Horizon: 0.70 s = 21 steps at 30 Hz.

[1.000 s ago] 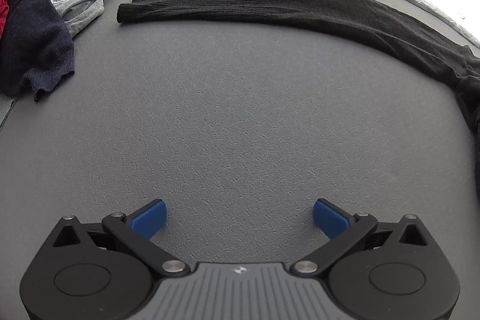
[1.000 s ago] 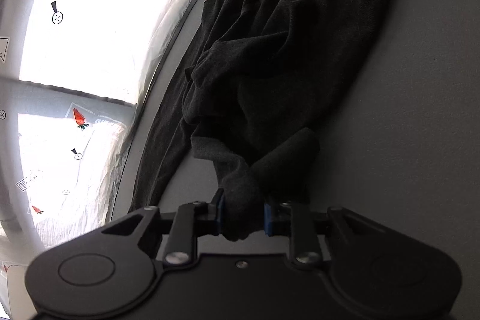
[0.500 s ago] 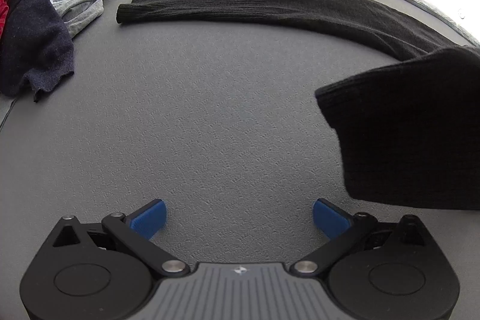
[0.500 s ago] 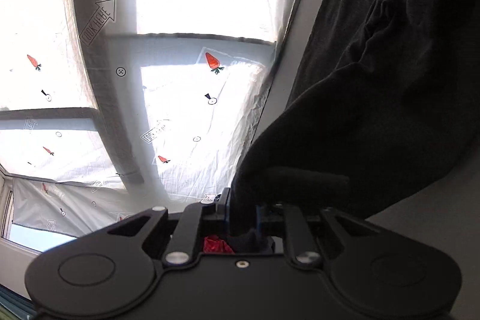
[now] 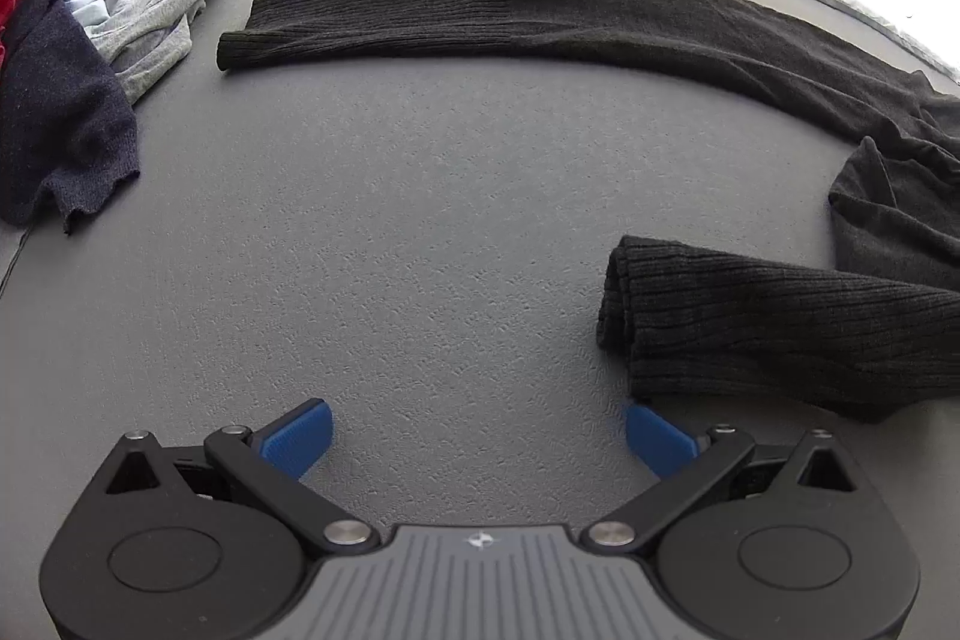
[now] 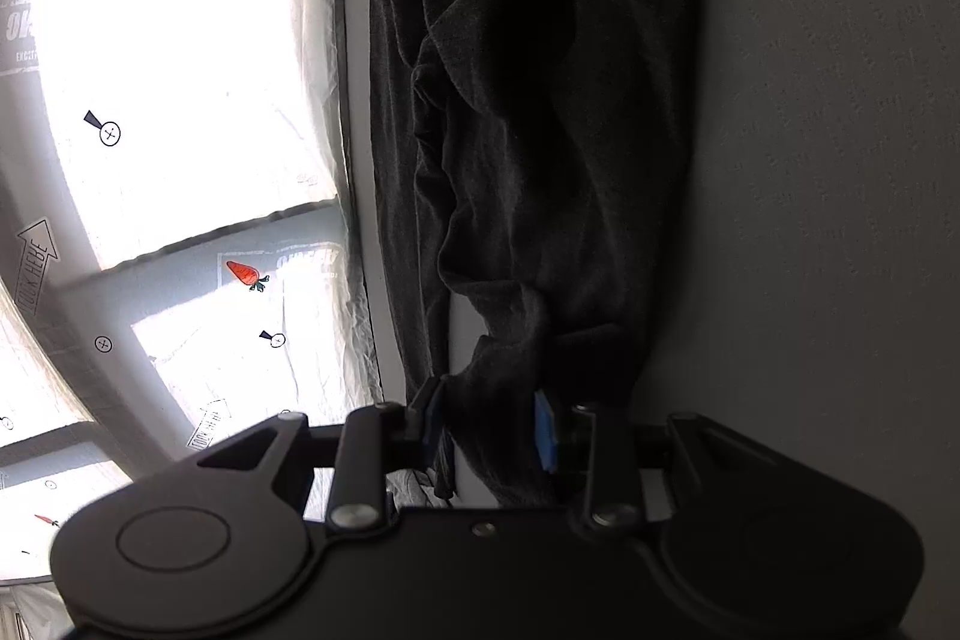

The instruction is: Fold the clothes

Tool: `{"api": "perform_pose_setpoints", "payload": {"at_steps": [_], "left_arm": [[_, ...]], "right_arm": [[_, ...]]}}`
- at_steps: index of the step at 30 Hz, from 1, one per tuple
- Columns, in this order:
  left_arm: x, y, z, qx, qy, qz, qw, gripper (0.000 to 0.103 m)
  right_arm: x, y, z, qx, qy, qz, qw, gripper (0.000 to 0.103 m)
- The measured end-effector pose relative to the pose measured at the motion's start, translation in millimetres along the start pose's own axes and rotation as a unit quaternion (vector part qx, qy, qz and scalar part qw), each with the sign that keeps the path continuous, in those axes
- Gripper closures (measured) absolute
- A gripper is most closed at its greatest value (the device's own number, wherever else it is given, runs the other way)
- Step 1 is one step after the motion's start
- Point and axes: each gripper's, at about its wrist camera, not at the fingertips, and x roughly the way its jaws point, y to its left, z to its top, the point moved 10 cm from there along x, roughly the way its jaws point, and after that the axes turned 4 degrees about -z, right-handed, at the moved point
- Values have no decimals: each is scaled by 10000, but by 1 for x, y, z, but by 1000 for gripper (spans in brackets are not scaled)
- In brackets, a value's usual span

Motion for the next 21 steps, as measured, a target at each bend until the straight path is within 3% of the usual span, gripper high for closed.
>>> {"api": "perform_pose_setpoints", "payload": {"at_steps": [5,11,13,18,21], "left_arm": [[-19,-42,7,916,-417,-450,9939,1],[-20,-84,11,2286,-785,-335,9698,1],[-14,-87,13,2397,-775,-254,9674,2],[-5,-83,19,2206,-648,-281,9728,8],[-1,-84,23,2193,-630,-340,9730,19]], "right_arm": [[2,-2,-3,78,59,16,10000,70],[5,-6,-4,134,81,33,9999,70],[7,-6,-4,142,92,35,9999,70],[11,-7,-6,212,124,23,9997,70],[13,-8,-8,256,145,6,9996,70]]}}
